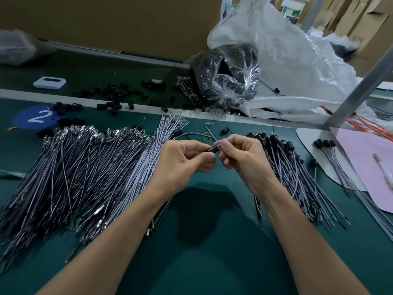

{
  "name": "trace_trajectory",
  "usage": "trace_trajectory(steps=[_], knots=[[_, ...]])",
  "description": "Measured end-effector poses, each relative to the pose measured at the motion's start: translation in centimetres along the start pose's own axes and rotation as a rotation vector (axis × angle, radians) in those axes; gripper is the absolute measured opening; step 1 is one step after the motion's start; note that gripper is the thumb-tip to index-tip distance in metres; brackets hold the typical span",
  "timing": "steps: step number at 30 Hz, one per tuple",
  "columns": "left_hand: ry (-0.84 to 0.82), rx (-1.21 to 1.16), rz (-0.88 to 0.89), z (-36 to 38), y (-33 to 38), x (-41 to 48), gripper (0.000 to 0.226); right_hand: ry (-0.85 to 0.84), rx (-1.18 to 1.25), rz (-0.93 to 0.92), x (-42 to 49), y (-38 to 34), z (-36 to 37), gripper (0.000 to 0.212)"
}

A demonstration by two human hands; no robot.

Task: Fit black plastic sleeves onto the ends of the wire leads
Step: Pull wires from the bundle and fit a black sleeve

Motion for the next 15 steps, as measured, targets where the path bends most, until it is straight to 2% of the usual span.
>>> trace_trajectory(steps=[11,15], knots=[[-0.006,-0.048,-0.021,0.11,-0.36,0.02,0.015,-0.037,0.094,-0.015,-0.07,0.07,0.09,0.012],[0.007,-0.054,-0.035,-0.04,-0.43,0.12,0.011,0.028,-0.021,-0.037,0.04,-0.39,-0.71,0.016]])
Point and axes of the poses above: each hand's wrist, its own x-axis towards the middle knuckle, its own z-axis out of the palm, y = z × x, the point moved 5 cm from there along x, towards the middle knuckle, and after that the axes turned 13 degrees about -x, right-handed, at the moved point
